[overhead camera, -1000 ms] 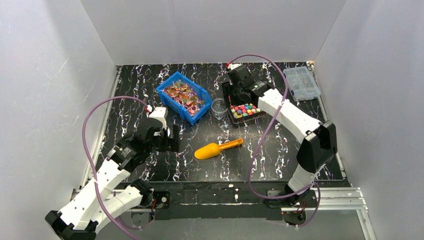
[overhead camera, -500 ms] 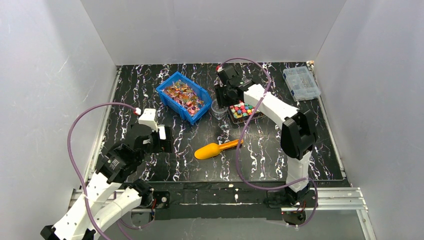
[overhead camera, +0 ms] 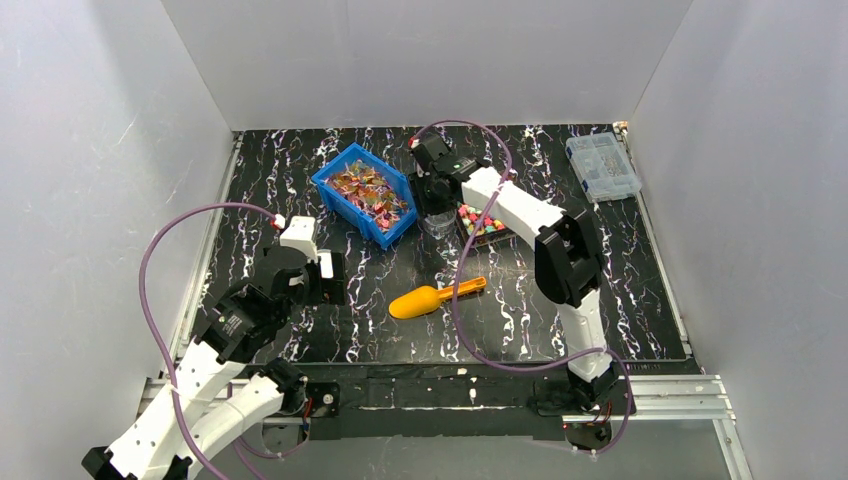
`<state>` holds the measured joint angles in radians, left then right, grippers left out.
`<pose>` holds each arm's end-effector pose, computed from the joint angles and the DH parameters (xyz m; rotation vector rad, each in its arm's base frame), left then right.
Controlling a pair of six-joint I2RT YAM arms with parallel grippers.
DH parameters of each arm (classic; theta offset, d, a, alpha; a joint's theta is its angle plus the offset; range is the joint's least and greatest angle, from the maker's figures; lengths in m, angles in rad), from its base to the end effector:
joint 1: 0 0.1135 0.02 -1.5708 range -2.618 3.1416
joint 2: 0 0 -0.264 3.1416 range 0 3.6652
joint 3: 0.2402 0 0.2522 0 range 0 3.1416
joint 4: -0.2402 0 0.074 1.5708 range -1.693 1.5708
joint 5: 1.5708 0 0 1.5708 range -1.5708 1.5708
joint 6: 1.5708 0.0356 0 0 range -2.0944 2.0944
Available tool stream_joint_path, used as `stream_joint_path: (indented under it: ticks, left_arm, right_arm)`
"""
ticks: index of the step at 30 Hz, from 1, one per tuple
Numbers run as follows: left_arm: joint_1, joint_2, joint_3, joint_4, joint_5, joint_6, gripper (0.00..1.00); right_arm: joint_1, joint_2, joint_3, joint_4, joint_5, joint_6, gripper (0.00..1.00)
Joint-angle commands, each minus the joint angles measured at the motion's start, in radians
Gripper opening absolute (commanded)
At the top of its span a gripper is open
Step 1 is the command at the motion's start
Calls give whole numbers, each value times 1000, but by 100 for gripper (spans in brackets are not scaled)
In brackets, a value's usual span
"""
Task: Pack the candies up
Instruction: Pick up the packing bottle from the center of the board.
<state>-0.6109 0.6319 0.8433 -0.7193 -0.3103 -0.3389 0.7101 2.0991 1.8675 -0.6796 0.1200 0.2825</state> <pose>0.1112 -0.0646 0.3270 0.0914 2.0609 -0.2664 0.3609 0.3046 0.2573 -0.4788 2.4470 0.2746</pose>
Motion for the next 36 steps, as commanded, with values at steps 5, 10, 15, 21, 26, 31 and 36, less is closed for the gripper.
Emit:
stream_joint_path:
  ticks: [5,10,15,21,26,31,36]
  left_arm:
    - [-1,-3,-3,-14,-21,15,99]
    - [-1,-2,-4,-13,-19,15,99]
    - [-1,6,-2,-12,-19,20,99]
    - [-1,5,-3,-12,-25,25,99]
    - [-1,-2,-4,-14,-28,25,99]
    - [-1,-5,-6,-14,-32,27,99]
    - [-1,-4,-6,-14,-36,28,99]
  right_arm:
    - [9,71,94,-10,28,-6,49]
    - [9,106,121,-20,37,-11,45]
    - [11,131,137,-26,36,-13,38]
    - [12,146,147,-33,35,-14,27]
    - [16,140,150,-38,31,-17,11]
    - [24,102,140,-37,19,-17,1]
    - [41,32,104,-32,9,-13,1]
